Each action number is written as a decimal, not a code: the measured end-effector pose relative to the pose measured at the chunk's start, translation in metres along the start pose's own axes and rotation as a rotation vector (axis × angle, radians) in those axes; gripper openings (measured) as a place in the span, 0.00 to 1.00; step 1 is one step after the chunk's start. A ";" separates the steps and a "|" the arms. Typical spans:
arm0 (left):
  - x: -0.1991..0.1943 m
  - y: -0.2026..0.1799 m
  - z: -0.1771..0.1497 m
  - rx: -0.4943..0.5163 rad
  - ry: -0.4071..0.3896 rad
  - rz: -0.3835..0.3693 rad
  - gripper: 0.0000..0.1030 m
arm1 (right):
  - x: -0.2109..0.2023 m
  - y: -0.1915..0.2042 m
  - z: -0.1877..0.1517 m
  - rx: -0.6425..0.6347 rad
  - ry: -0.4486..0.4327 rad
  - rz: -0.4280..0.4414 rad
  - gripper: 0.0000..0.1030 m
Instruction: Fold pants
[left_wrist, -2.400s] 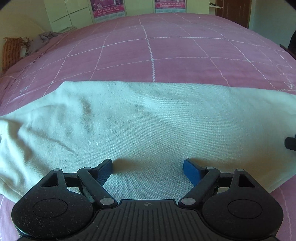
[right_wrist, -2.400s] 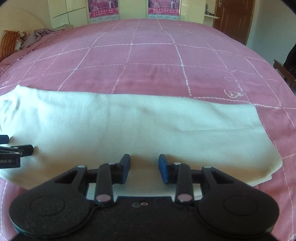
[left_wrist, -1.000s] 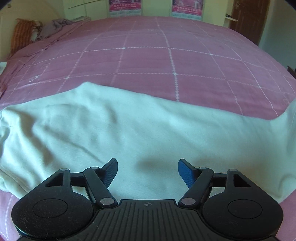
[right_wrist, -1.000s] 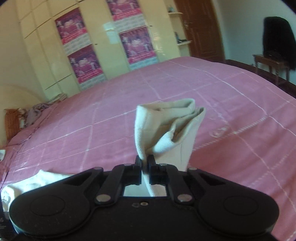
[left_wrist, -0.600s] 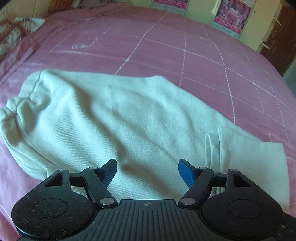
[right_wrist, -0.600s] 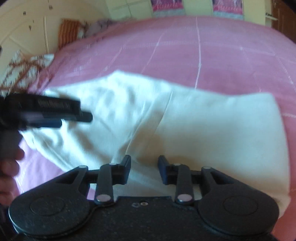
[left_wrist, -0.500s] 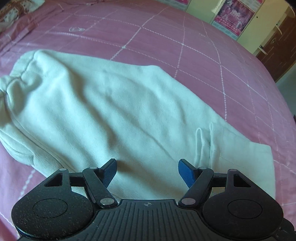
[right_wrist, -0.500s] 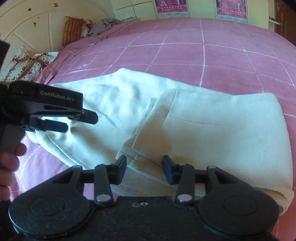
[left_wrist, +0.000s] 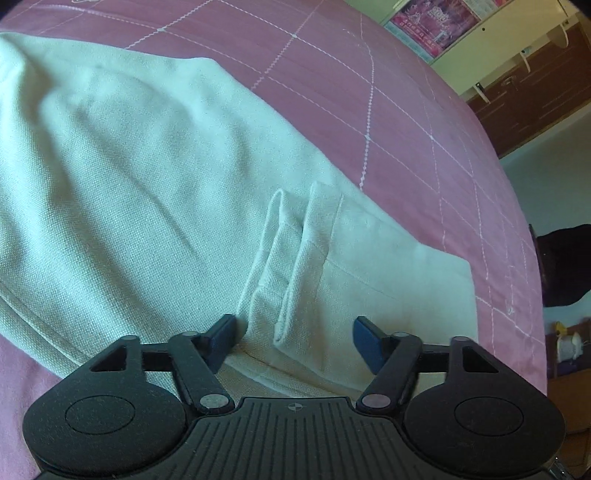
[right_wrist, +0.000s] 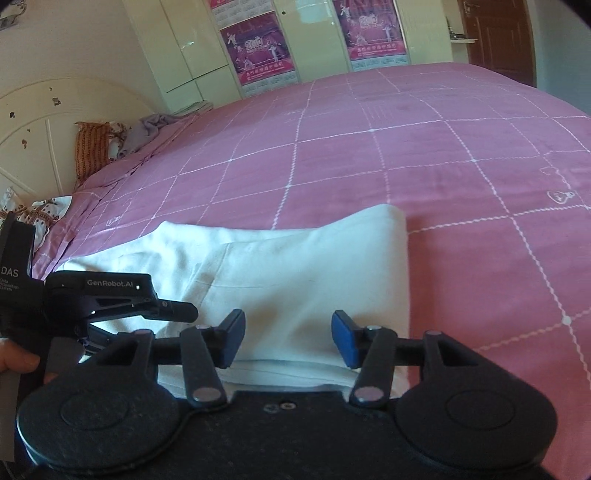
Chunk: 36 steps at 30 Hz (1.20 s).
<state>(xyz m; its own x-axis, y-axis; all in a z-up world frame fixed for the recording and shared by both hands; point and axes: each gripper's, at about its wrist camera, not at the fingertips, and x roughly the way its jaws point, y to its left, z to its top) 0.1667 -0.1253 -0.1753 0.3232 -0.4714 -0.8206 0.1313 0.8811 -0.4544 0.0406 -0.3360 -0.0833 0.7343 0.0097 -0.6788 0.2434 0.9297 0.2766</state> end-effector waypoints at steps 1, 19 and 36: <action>0.002 -0.001 -0.001 0.009 0.000 0.005 0.23 | -0.001 -0.003 -0.001 0.008 -0.006 -0.013 0.50; -0.040 0.073 0.004 0.120 -0.071 0.105 0.28 | 0.054 0.026 -0.014 -0.187 0.131 -0.116 0.38; -0.053 0.061 0.015 0.127 -0.132 0.130 0.29 | 0.065 0.045 -0.017 -0.211 0.163 -0.093 0.41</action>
<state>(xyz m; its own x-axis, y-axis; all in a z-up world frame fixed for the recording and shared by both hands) 0.1716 -0.0460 -0.1542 0.4637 -0.3520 -0.8131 0.1954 0.9357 -0.2937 0.0886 -0.2876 -0.1263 0.5988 -0.0363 -0.8001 0.1555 0.9852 0.0717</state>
